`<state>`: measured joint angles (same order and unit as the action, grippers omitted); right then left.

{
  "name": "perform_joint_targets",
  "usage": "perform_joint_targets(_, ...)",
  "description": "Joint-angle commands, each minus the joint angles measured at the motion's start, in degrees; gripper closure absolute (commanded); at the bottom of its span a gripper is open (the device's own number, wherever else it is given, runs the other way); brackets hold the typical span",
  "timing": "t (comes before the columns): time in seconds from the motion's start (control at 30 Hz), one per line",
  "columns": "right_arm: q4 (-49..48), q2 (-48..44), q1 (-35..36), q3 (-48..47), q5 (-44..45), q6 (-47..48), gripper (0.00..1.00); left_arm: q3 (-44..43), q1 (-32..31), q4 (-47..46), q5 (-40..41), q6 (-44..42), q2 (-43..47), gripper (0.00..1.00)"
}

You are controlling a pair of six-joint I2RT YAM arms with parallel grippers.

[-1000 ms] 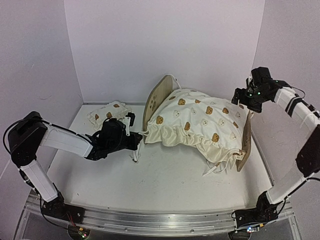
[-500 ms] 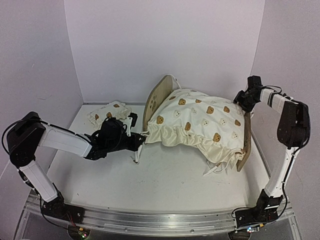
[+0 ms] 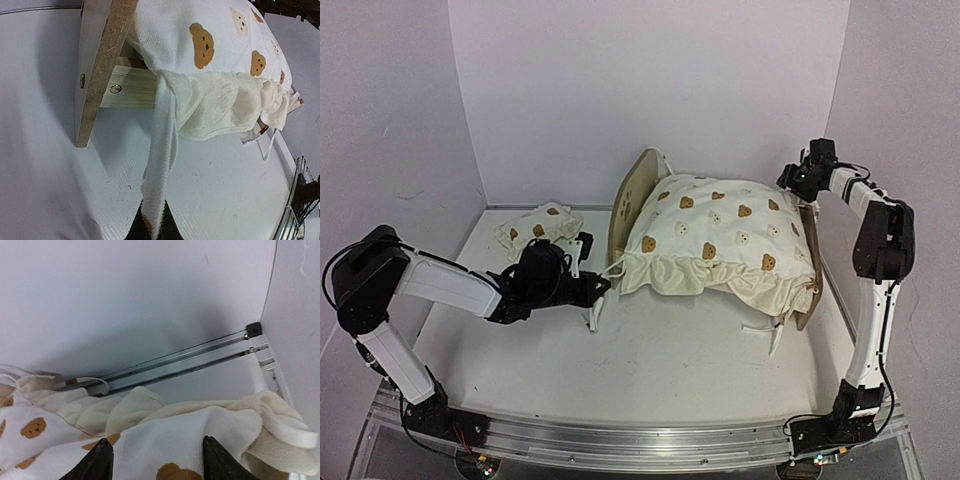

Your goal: Set up the pet bed

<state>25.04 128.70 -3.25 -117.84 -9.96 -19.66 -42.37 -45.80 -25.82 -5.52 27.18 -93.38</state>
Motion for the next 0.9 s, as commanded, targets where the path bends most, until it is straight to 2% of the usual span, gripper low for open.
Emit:
perform_joint_targets(0.0,12.35,-11.25,0.42,-2.60,10.85,7.79,0.29,-1.50,0.79,0.14,-0.86,0.95,3.13,1.00)
perform_joint_targets(0.1,14.83,-20.59,2.66,5.18,14.13,9.82,0.17,-3.15,1.62,0.81,-3.71,1.25,3.00,1.00)
perform_joint_targets(0.17,14.57,-27.67,7.51,11.51,13.34,11.10,0.11,-4.39,1.68,1.18,-5.14,0.94,3.07,1.00)
perform_joint_targets(0.23,13.15,-32.50,12.88,17.95,9.06,11.03,0.09,-5.50,1.76,1.44,-7.52,0.44,3.30,1.00)
perform_joint_targets(0.37,6.16,-38.47,23.52,32.28,-4.95,8.59,0.08,-7.19,1.93,2.97,-10.46,-0.54,5.21,1.00)
perform_joint_targets(0.43,5.35,-39.25,30.08,35.57,-4.94,12.62,0.08,-7.64,2.10,4.11,-10.05,-0.63,6.35,1.00)
perform_joint_targets(0.5,5.88,-38.92,33.17,37.49,-3.25,16.60,0.11,-7.74,2.42,5.40,-8.43,-0.32,7.30,1.00)
perform_joint_targets(0.63,11.38,-35.84,36.67,36.78,5.60,17.90,0.28,-7.81,3.83,7.77,-5.98,1.73,8.24,1.00)
perform_joint_targets(0.7,11.90,-34.37,38.46,37.13,9.56,12.26,0.31,-7.88,4.20,8.35,-5.58,2.24,8.40,1.00)
perform_joint_targets(0.8,8.88,-33.70,41.23,39.91,11.46,2.21,0.42,-8.86,4.31,8.80,-5.73,2.10,7.98,1.00)
perform_joint_targets(0.87,6.73,-33.54,44.58,41.98,14.39,-2.52,0.41,-9.48,4.32,9.03,-5.86,2.09,7.76,1.00)
